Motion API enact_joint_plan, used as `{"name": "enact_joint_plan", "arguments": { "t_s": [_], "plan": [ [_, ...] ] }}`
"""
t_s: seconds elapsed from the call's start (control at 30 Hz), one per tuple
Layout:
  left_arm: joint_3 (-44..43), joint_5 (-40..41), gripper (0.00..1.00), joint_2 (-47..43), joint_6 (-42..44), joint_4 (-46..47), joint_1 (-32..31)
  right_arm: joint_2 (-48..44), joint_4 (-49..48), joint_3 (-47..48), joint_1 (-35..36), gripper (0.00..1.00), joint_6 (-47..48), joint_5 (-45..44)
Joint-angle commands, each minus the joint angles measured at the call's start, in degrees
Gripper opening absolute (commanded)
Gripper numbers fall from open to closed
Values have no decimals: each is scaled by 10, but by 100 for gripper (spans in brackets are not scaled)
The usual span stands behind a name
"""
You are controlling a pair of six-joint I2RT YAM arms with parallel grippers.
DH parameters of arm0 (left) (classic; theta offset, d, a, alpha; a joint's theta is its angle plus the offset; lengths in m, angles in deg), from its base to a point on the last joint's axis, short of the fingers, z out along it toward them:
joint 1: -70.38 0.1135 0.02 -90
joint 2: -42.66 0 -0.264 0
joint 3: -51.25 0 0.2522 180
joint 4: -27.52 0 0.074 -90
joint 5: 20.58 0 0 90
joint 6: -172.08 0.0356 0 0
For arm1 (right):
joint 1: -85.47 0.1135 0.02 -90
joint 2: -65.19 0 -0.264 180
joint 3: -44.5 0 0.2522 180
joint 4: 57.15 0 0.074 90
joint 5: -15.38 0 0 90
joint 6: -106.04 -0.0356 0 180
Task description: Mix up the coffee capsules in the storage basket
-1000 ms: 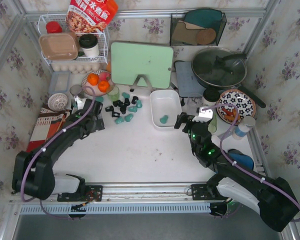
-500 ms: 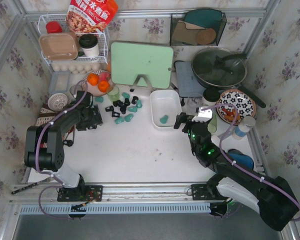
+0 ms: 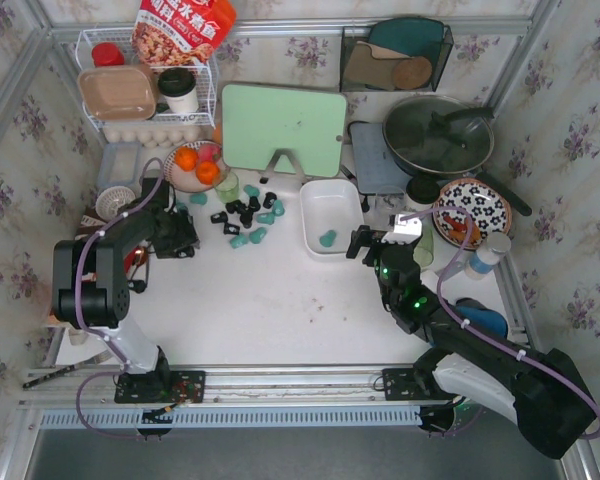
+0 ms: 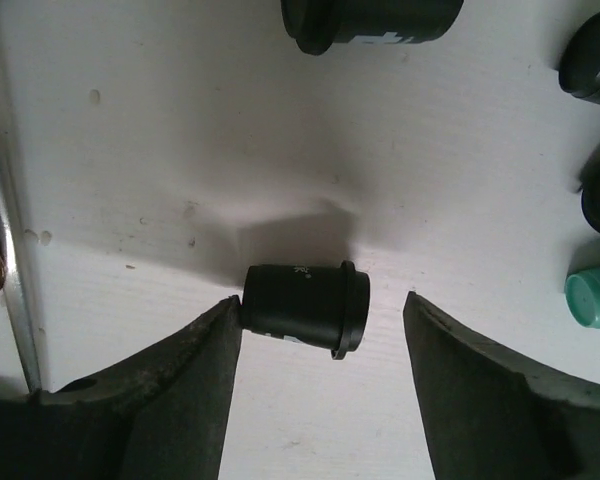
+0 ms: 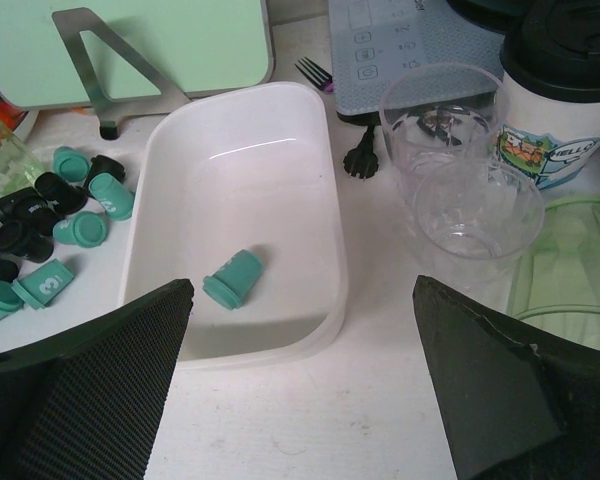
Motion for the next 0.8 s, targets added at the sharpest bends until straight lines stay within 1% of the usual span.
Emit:
{"name": "enact_joint_plan", "arguments": {
  "t_s": [0.0, 0.1, 0.23, 0.37, 0.5, 0.6, 0.67, 0.77],
  "plan": [
    [-9, -11, 66, 7, 5, -1, 8, 2, -19, 1, 0, 100, 5, 1],
    [-13, -17, 63, 13, 1, -5, 14, 4, -20, 2, 0, 100, 4, 4],
    [-13, -36, 56, 20, -1, -1, 14, 7, -19, 2, 0, 100, 4, 6],
    [-11, -37, 47, 22, 1, -4, 14, 7, -20, 3, 0, 100, 4, 6],
    [0, -43, 43, 13, 0, -2, 13, 8, -20, 3, 0, 100, 4, 6],
    [13, -56, 40, -4, -5, 4, 8, 9, -21, 3, 0, 100, 4, 7],
    [28, -63, 39, -29, -7, 11, -3, 9, -21, 3, 0, 100, 4, 8],
    [50, -61, 39, -89, 5, 32, -46, 11, -22, 4, 1, 100, 4, 12]
  ]
}}
